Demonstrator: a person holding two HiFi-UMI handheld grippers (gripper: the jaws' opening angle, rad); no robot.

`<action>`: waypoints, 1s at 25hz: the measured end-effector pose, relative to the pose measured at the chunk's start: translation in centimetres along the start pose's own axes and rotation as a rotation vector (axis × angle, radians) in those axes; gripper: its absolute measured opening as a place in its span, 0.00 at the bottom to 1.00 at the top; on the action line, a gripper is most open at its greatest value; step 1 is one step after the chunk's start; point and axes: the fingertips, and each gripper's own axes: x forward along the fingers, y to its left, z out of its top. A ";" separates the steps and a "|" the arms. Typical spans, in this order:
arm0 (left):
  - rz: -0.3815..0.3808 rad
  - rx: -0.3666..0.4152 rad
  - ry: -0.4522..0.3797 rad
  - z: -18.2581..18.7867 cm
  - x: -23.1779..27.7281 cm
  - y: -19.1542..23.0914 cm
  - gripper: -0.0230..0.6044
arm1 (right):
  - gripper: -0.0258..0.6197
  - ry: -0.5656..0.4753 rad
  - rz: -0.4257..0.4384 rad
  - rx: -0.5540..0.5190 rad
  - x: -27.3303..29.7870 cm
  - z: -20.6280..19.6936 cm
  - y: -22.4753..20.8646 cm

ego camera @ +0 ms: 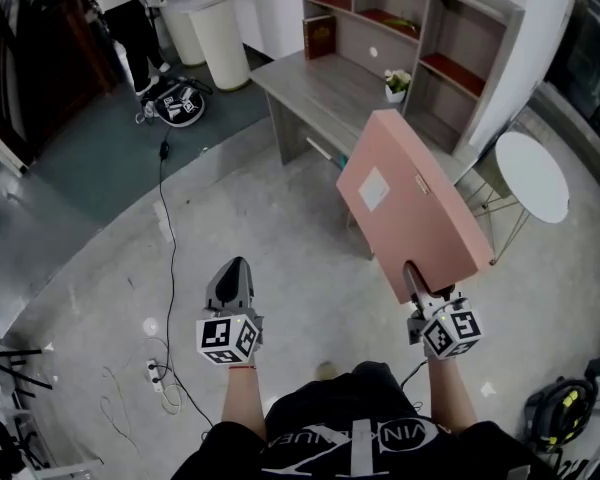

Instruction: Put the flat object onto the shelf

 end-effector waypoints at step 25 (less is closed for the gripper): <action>0.020 -0.038 0.038 1.2 20.0 7.6 0.06 | 0.47 0.035 0.033 0.051 22.2 1.1 -6.1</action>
